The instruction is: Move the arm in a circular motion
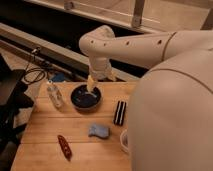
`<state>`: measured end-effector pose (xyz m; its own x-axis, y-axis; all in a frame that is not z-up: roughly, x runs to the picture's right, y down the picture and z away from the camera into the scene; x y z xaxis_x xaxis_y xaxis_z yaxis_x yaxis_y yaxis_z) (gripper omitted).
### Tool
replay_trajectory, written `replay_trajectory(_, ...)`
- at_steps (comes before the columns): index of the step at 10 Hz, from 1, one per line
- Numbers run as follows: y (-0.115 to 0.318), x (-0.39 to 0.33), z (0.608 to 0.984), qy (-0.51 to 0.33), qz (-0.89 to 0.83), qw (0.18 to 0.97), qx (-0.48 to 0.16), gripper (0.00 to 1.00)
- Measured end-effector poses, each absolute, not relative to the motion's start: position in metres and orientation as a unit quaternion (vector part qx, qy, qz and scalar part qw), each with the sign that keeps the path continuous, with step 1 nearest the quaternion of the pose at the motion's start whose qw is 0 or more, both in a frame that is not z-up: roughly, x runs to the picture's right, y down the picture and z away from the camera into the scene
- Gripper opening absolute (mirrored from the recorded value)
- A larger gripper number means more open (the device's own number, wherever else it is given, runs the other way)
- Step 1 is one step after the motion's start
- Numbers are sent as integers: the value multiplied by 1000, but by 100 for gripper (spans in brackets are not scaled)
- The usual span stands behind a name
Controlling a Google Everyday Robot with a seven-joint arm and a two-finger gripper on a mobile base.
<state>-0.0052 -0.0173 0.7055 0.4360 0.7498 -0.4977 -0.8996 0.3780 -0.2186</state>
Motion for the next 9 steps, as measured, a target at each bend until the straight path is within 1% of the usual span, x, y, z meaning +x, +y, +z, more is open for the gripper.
replay_trajectory(2, -14, -1, 699, 161, 514, 811, -231, 80)
replay_trajectory(6, -23, 19, 700, 157, 524, 808, -220, 80)
replay_trajectory(9, -31, 14, 701, 145, 533, 807, -208, 80)
